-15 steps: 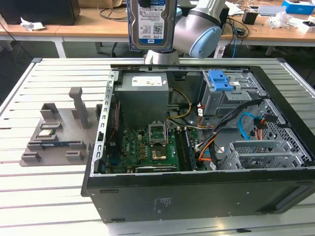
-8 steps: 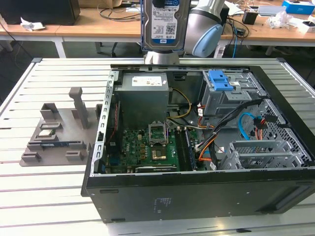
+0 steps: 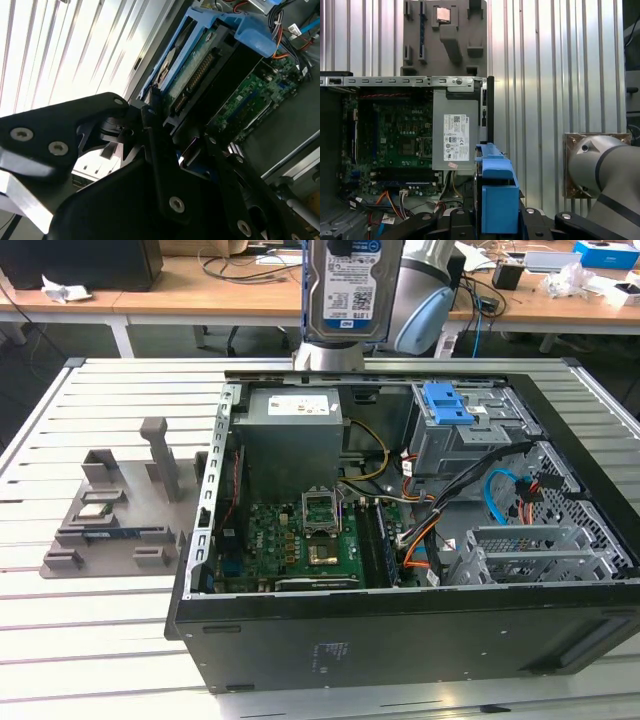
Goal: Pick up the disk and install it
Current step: 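Pick up the disk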
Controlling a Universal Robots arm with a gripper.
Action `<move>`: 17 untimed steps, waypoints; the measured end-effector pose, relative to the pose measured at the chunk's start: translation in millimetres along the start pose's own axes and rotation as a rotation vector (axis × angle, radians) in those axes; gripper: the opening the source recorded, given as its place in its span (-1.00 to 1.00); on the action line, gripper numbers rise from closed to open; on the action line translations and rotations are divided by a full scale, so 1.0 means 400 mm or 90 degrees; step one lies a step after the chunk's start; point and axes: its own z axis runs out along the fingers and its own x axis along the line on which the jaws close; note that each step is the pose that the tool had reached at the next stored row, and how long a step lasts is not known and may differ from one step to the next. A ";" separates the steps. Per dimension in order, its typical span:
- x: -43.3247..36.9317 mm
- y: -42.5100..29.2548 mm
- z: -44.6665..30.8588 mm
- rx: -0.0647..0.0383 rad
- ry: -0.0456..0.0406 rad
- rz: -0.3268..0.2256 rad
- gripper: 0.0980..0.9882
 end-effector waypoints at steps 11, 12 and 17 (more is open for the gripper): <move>-0.002 -0.079 -0.003 -0.001 0.0000 0.000 -0.39; -0.002 -0.086 -0.003 -0.001 0.0000 0.000 -0.39; 0.002 -0.094 -0.002 -0.001 0.0000 0.000 -0.39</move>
